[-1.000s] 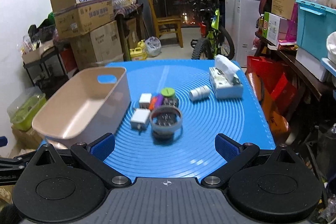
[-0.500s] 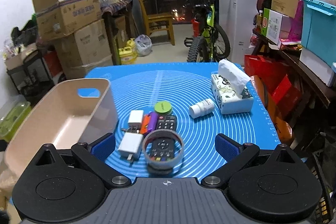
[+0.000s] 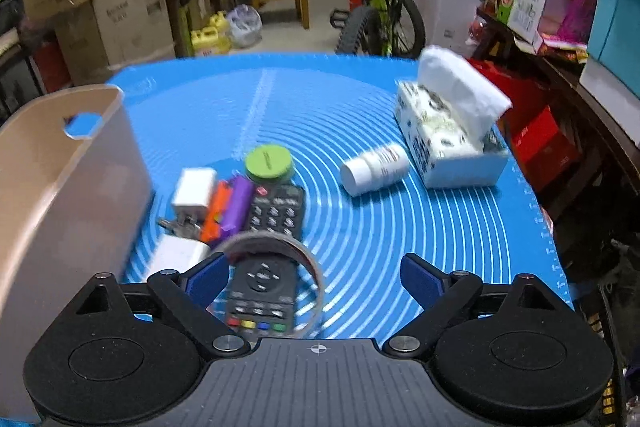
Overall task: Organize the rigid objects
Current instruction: 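Move the right tool to the tape roll and close around it, then carry the tape roll with the right tool into the basket and release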
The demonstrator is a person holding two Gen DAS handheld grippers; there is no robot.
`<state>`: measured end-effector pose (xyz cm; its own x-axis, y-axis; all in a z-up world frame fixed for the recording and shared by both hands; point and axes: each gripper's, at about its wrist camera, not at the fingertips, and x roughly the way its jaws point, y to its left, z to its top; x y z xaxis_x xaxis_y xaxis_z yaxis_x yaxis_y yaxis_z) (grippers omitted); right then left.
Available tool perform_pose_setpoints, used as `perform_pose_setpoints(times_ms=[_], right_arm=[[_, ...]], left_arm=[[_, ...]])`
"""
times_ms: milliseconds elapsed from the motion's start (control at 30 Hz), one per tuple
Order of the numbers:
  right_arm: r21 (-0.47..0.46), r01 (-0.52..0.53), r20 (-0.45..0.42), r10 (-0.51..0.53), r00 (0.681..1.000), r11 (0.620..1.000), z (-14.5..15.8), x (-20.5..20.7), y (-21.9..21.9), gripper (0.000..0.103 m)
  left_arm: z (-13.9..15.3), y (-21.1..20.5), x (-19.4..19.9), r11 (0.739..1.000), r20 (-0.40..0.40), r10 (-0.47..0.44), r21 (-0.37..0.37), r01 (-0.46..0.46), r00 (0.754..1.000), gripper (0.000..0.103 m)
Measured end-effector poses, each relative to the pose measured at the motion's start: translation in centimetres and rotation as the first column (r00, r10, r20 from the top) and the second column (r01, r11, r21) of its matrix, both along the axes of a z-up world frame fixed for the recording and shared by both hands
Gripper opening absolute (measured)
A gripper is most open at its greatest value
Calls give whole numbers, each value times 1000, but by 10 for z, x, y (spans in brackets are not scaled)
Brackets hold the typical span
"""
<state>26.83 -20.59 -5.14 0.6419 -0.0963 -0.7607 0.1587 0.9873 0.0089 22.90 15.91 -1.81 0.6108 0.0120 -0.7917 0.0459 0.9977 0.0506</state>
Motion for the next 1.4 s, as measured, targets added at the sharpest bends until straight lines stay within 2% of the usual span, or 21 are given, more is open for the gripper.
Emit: perform_pose_setpoints(times_ms=[100,400,733,800,867,933,967,1067,1200,1400], right_arm=[[21,26,-36,-25,999,999,-11,7,-11,88],[40,22,-90,-18,996,999,-26,15,-17,77],[51,2,-109,3,994,999,-32,17,-10,68],[66,-2,-105,8,994,998,-31,18,-10,61],[78,-11,-102,19,995,997,-30,19,-9,47],[79,-18,-99,26,995,997,-29,19,-7,38],[83,-22,-99,30,995,996,-29,19,-7,28],[62,-20,-99,26,995,998,-28,18,-6,19],[84,-11,-96,19,995,996,-29,16,-10,18],[64,-16,-52,19,998,998,-20,13,-7,17]], left_arm=[[-5,0,3,1000,-29,-1,24,1,1000,54],[-3,-4,8,999,-46,-42,-2,42,998,21],[-4,5,13,998,-65,-38,-49,34,997,20],[-5,5,14,998,-66,-42,-53,39,997,14],[-5,4,14,995,-70,-56,-82,50,996,5],[-5,3,13,996,-68,-56,-74,51,996,5],[-5,2,13,996,-68,-56,-72,51,996,5],[-5,3,13,996,-70,-52,-76,47,996,5],[-5,2,14,996,-72,-49,-76,43,996,5],[-5,3,14,996,-71,-47,-76,42,996,5]])
